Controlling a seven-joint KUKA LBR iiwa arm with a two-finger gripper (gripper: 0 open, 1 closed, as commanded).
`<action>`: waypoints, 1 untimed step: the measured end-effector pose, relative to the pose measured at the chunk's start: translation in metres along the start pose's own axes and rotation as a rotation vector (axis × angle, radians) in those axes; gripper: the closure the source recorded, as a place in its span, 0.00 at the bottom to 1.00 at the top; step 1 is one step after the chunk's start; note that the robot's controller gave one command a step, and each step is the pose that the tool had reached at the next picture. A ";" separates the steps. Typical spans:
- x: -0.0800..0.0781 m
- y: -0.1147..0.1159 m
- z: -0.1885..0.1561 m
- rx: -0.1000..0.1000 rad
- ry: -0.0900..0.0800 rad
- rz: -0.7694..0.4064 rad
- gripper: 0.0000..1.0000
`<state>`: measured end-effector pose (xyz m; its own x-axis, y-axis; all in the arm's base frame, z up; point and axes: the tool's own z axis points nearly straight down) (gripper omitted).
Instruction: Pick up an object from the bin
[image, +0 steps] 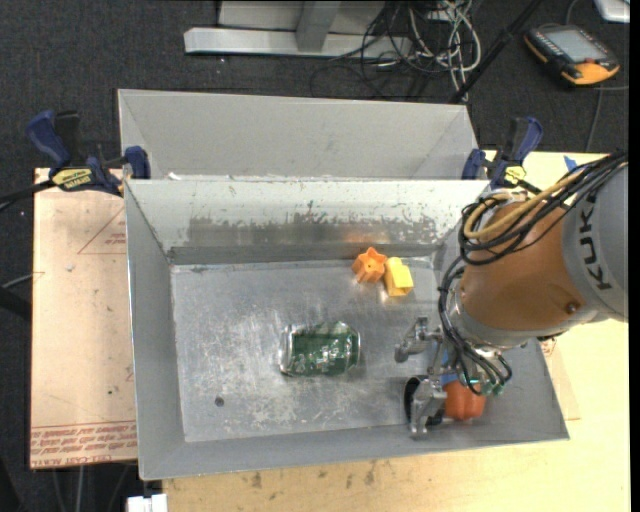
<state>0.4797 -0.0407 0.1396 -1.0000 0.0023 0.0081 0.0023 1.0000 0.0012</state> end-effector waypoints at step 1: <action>-0.002 0.000 -0.004 0.001 -0.008 -0.002 0.00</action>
Offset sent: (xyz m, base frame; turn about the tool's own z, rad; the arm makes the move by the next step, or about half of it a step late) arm 0.0382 -0.0486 -0.0594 0.0304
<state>0.4816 -0.0406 0.1435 -1.0000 0.0006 0.0005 0.0006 1.0000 0.0006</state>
